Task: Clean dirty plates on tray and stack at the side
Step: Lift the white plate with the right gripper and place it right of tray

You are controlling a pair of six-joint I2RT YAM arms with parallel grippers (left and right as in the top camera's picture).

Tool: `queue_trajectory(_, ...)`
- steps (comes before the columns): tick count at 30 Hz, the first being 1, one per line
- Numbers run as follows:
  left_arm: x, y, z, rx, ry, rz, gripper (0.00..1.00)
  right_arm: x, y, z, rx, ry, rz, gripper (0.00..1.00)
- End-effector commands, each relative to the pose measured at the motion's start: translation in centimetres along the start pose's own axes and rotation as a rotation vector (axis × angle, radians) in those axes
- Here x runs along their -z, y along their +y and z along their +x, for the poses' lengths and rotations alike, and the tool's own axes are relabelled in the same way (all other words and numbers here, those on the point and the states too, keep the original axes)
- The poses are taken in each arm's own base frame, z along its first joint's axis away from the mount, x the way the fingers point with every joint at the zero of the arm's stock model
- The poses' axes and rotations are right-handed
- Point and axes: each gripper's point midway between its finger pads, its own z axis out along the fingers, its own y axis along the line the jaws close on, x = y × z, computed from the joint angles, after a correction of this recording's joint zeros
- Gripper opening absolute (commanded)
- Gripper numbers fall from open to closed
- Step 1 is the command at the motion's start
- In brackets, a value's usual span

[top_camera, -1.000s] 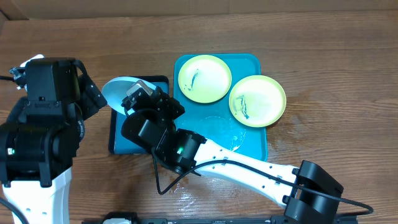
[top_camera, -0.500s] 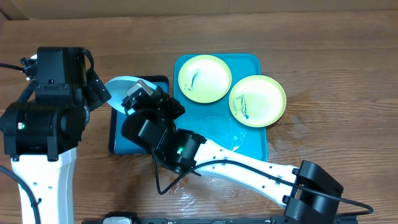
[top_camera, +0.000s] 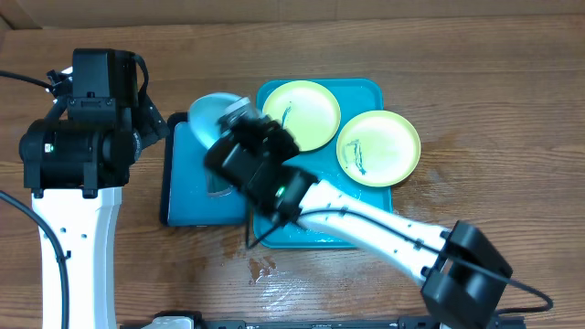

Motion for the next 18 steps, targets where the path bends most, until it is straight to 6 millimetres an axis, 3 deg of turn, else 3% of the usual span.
queue_trajectory(1,0.3,0.3,-0.6,-0.013,-0.025,-0.009,1.0,-0.6,-1.5,-1.1,-0.29,0.075,-0.198,0.04)
queue_trajectory(4,0.3,0.2,-0.7,-0.022,-0.029,-0.007,1.0,0.6,-2.6,-2.0,-0.433,0.157,-0.487,0.04)
queue_trajectory(6,0.3,0.1,-0.8,-0.021,-0.03,-0.004,1.0,2.0,-4.3,-3.3,-0.504,0.166,-0.661,0.04)
queue_trajectory(8,0.3,0.1,-0.8,-0.021,-0.029,-0.004,1.0,3.0,-8.1,-4.4,-0.596,0.155,-0.771,0.04)
queue_trajectory(10,0.3,0.1,-0.7,-0.021,-0.027,-0.001,1.0,2.6,-13.2,-4.0,-0.712,0.165,-0.766,0.04)
queue_trajectory(12,0.3,-0.1,-0.7,-0.02,-0.022,0.009,1.0,1.3,-18.6,-1.8,-0.814,0.202,-0.675,0.04)
queue_trajectory(14,0.3,-0.4,-0.5,-0.021,-0.013,0.025,1.0,-0.4,-23.6,1.8,-0.911,0.272,-0.541,0.04)
queue_trajectory(16,0.3,-0.4,-0.5,-0.021,-0.012,0.026,1.0,-1.8,-29.0,7.5,-1.022,0.394,-0.351,0.04)
queue_trajectory(18,0.3,-0.4,-0.5,-0.021,-0.013,0.025,1.0,-2.1,-33.0,13.1,-1.108,0.516,-0.178,0.04)
